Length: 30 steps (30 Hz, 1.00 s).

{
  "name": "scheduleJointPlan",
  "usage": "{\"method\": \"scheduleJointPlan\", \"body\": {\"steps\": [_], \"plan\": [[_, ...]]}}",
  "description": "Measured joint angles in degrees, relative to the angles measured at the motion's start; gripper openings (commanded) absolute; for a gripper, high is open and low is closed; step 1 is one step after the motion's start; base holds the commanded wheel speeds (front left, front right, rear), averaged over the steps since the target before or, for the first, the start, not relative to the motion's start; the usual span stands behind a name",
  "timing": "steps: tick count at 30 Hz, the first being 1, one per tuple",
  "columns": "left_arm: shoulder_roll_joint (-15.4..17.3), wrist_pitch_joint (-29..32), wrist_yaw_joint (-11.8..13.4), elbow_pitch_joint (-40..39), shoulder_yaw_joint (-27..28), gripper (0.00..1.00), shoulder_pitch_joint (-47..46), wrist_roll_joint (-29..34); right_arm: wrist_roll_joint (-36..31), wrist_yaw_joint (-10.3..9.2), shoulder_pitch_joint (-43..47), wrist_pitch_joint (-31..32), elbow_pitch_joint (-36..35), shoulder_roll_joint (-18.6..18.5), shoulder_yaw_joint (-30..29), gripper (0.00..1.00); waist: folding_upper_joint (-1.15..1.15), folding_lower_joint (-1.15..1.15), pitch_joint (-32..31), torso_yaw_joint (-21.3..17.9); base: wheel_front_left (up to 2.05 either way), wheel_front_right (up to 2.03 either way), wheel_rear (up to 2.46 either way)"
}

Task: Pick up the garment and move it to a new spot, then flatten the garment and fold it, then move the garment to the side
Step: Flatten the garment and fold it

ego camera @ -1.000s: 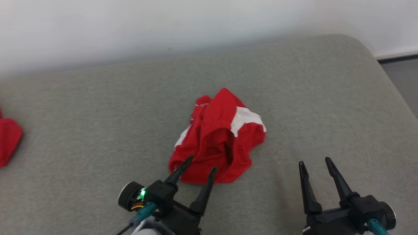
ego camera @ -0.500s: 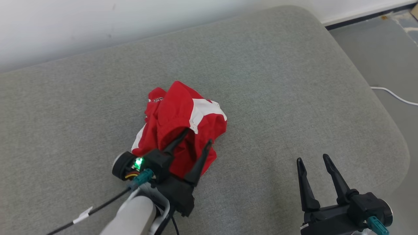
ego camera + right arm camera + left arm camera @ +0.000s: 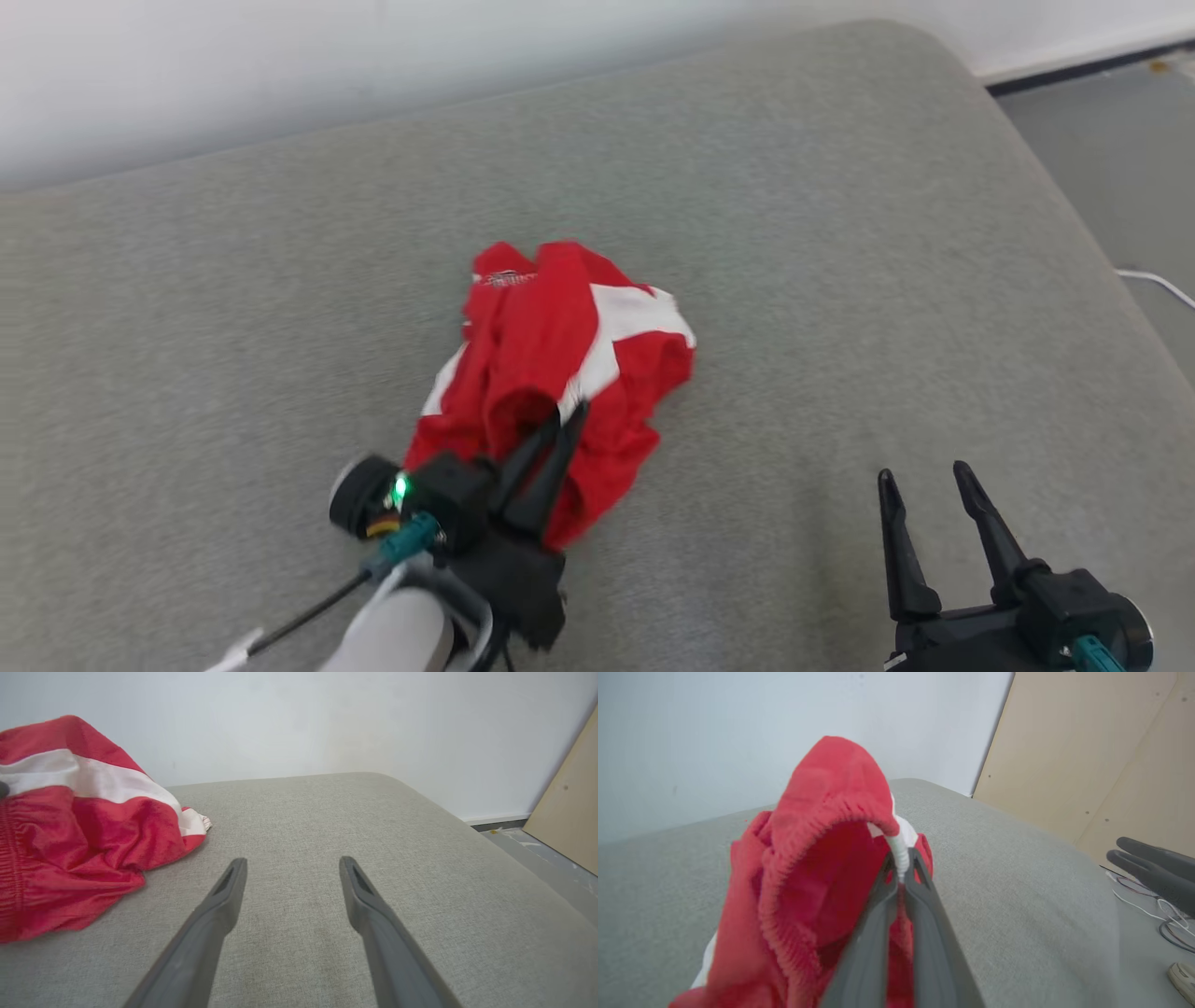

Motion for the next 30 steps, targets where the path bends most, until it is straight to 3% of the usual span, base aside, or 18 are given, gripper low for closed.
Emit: {"method": "scheduleJointPlan", "body": {"steps": [7,16,20,26,27,28,29,30], "plan": [[4.5,3.3,1.8,-7.3,-1.2,0.00,11.4,-1.5,-1.7,0.00,0.3,0.0,0.1,0.0,-1.7,1.00,-0.01,-0.01,-2.1,6.9,0.00,0.00,0.00],[12.9,3.7,5.1,-13.2,4.4,0.00,16.2,-3.0,-2.6,0.00,1.0,0.0,0.8,0.0,-1.7,1.00,0.00,-0.01,-4.6,15.6,0.00,0.00,0.00],[14.4,4.5,5.4,-13.8,4.9,0.00,16.4,-3.4,-2.7,0.00,1.0,0.0,1.2,0.0,-1.1,1.00,0.00,-0.01,-5.7,17.6,0.00,0.00,0.00],[13.4,3.7,5.8,-8.9,4.7,0.00,20.5,-5.3,-2.6,0.00,1.5,0.0,1.7,0.0,-1.0,1.00,-0.01,-0.01,-7.4,18.1,0.00,0.00,0.00],[12.8,3.5,5.8,-8.0,4.6,0.13,21.0,-5.8,-2.6,0.00,1.5,0.0,1.8,0.0,-1.1,1.00,0.00,-0.01,-7.5,18.1,0.00,0.00,0.00],[12.5,3.1,5.7,-7.1,4.3,0.87,21.3,-5.8,-2.6,0.00,1.6,0.0,1.8,0.0,-1.3,1.00,0.00,-0.01,-7.6,18.1,0.00,0.00,0.00],[12.2,2.3,5.7,-6.7,4.3,1.00,21.4,-5.8,-2.6,0.00,1.6,0.0,1.8,0.0,-1.5,1.00,-0.01,-0.01,-7.7,18.2,0.00,0.00,0.00],[11.6,1.4,5.8,-6.6,4.6,1.00,21.4,-5.9,-2.6,0.00,1.7,0.0,1.8,0.0,-1.7,1.00,-0.01,-0.01,-7.8,18.3,0.00,0.00,0.00]]}}
